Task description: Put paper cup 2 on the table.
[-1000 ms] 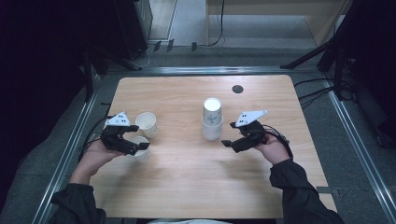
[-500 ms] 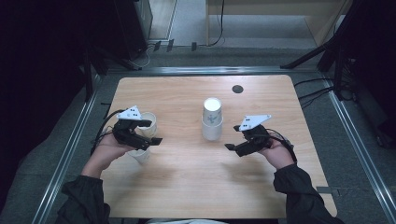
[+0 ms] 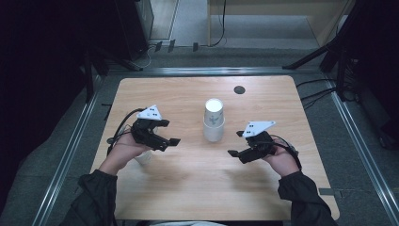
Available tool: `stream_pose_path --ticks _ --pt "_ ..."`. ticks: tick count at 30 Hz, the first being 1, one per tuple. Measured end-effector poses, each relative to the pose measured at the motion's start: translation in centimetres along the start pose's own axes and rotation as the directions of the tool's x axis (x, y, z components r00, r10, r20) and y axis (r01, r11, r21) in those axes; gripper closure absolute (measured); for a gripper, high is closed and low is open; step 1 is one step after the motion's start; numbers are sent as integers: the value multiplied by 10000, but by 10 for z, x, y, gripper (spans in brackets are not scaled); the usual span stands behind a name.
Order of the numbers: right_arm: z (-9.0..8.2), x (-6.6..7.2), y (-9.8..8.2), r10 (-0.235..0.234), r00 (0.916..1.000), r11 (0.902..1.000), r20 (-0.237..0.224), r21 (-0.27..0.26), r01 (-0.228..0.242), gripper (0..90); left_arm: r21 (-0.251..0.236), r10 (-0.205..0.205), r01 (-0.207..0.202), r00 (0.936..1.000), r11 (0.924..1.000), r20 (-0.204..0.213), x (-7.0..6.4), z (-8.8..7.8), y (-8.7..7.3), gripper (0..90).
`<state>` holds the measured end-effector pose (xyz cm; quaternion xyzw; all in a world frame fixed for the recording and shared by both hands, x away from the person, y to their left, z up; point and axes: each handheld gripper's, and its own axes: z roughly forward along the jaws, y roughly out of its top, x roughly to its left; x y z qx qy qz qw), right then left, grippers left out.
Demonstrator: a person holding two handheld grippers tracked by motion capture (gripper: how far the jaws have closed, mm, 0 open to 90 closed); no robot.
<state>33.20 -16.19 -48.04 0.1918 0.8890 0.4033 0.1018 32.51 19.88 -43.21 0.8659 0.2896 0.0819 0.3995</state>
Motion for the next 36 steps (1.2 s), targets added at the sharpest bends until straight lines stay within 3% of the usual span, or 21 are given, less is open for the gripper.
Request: stream_pose_path --ticks 4,10,17,21,24,29,36 --pt "-2 2 -2 28 10000 10000 8 6 -28 222 -16 96 -96 9999 10000 36 -6 7 6 137" --pt "-9 7 -8 73 9999 10000 113 9 -74 222 -314 -179 184 9997 9993 174 -13 17 18 144" --pt "-12 12 -11 102 9998 9999 155 33 -102 221 -274 107 -99 9994 9996 322 -27 32 27 147" --pt "-6 20 -12 217 9998 9998 -52 29 -217 221 -260 241 -232 9991 9994 336 -36 40 31 147" --pt "-5 23 -10 390 9990 9991 -220 -141 -393 215 -434 104 -88 9993 9990 358 -44 47 34 147" --pt "-4 28 -9 295 9990 9995 -321 -82 -298 214 -724 -197 229 9988 9971 448 -50 52 34 147" --pt "-1 32 -7 150 9987 9999 -489 -34 -152 214 -379 54 -38 9991 9993 430 -58 64 31 148"
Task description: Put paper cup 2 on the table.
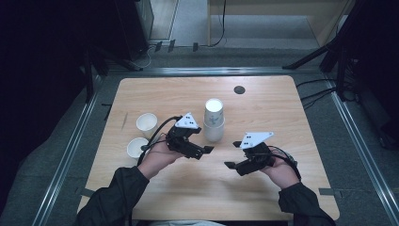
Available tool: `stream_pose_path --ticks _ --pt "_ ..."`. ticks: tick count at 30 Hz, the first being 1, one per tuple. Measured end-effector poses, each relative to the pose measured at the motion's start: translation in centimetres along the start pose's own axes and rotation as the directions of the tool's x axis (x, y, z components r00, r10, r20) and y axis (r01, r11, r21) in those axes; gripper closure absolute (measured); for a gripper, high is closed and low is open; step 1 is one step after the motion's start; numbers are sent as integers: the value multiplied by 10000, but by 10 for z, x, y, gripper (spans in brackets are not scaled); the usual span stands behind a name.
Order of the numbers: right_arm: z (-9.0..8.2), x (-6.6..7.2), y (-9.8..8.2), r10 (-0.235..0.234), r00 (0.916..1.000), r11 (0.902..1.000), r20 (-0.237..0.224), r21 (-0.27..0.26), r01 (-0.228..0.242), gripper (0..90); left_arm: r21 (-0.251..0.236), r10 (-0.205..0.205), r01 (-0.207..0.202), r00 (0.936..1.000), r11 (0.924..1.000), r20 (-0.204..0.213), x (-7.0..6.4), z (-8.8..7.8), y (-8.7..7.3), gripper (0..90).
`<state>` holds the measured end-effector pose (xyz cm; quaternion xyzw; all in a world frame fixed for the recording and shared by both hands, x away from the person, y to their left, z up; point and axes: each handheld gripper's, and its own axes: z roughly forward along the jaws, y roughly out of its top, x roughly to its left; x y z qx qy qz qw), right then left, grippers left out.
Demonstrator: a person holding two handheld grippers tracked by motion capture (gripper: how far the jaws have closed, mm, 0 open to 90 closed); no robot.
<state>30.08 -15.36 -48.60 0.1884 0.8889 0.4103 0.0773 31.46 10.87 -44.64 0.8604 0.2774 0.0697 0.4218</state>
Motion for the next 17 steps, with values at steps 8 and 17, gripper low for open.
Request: stream_pose_path --ticks 8,17 --pt "1 2 1 -130 9999 9999 -101 19 131 214 191 167 -167 9999 9997 -1 -4 8 -4 148" --pt "5 1 2 -465 9987 9987 -215 181 469 214 418 401 -388 9987 9984 -322 -1 20 -16 147"
